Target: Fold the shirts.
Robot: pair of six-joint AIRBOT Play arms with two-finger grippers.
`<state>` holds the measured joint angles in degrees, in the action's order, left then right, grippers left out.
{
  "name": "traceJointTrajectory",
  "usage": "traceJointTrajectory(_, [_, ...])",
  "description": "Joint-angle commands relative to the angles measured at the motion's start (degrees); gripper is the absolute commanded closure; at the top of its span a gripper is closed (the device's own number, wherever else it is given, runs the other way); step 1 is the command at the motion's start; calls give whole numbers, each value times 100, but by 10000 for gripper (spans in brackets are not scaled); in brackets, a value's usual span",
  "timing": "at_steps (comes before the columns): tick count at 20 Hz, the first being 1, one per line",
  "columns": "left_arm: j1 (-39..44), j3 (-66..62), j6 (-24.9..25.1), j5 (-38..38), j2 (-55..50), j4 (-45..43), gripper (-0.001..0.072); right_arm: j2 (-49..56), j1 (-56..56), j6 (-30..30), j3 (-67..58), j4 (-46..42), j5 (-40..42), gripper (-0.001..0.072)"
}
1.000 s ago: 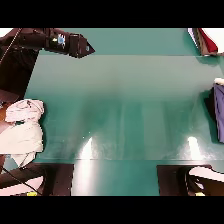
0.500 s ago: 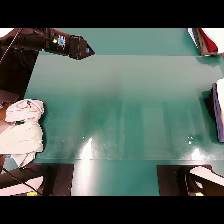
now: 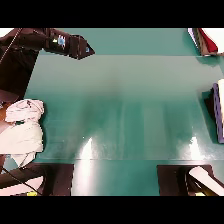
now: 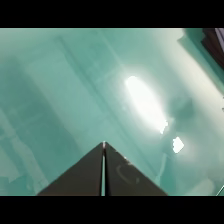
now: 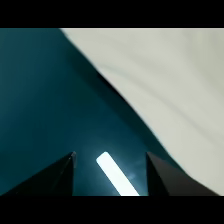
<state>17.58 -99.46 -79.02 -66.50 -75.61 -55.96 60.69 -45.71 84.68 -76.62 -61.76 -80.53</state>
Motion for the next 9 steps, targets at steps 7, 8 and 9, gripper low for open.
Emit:
traceJointTrajectory(7, [0,0,-4,9,4,7,683,-614,2614,-26,11,466,866,690])
traceJointTrajectory(8, [0,0,-4,7,4,7,684,-612,2743,-26,13,463,874,690])
traceJointTrajectory(9, [0,0,-4,9,4,17,683,-612,2822,-26,11,466,885,690])
